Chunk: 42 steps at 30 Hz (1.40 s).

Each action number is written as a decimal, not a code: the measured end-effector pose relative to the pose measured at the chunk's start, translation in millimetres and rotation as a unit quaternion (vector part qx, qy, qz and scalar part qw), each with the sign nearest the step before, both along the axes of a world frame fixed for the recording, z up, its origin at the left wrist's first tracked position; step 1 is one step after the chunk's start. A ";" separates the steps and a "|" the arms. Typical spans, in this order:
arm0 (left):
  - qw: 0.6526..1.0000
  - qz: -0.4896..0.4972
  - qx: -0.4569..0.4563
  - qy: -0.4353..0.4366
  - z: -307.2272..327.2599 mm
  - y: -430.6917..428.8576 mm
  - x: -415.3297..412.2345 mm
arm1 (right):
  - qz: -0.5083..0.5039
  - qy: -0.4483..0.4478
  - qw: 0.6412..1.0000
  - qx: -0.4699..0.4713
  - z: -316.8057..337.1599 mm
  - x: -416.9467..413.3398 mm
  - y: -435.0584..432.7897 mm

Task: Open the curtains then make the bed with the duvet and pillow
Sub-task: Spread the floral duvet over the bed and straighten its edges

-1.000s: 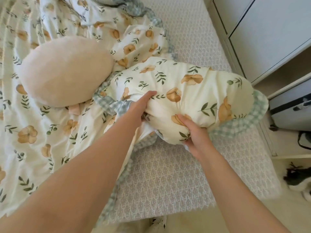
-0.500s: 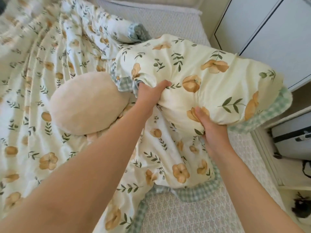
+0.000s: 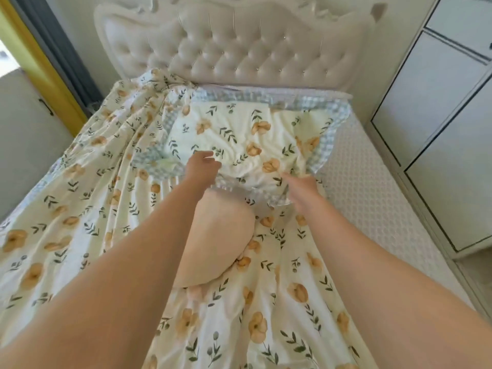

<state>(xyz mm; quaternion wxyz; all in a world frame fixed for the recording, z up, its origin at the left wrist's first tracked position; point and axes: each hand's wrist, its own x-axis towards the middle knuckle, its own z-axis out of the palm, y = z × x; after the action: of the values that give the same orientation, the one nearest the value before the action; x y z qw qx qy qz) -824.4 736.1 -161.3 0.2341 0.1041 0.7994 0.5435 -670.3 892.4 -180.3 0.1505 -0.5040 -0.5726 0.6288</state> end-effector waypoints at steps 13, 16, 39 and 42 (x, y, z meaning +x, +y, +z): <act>0.990 -0.113 -0.084 0.020 -75.9 -54.4 94.5 | 0.040 -0.029 0.998 -0.026 -71.6 63.3 -33.0; 0.987 -0.116 -0.111 0.001 -109.0 -66.5 134.0 | 0.038 -0.037 0.997 -0.051 -95.2 103.5 -41.3; 0.916 -0.168 -0.341 0.124 -346.1 -174.4 461.3 | 0.063 -0.166 0.924 -0.340 -322.2 411.8 -137.3; 0.904 -0.141 -0.353 0.197 -356.0 -181.8 459.4 | -0.112 0.023 0.892 -0.438 -333.5 406.5 -125.9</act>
<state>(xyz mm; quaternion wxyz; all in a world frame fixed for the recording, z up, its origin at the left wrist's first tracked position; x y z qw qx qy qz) -365.0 554.2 -517.3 0.1679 0.2309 0.9457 0.1555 -263.8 766.5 -513.8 -0.0024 -0.5651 -0.1751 0.8062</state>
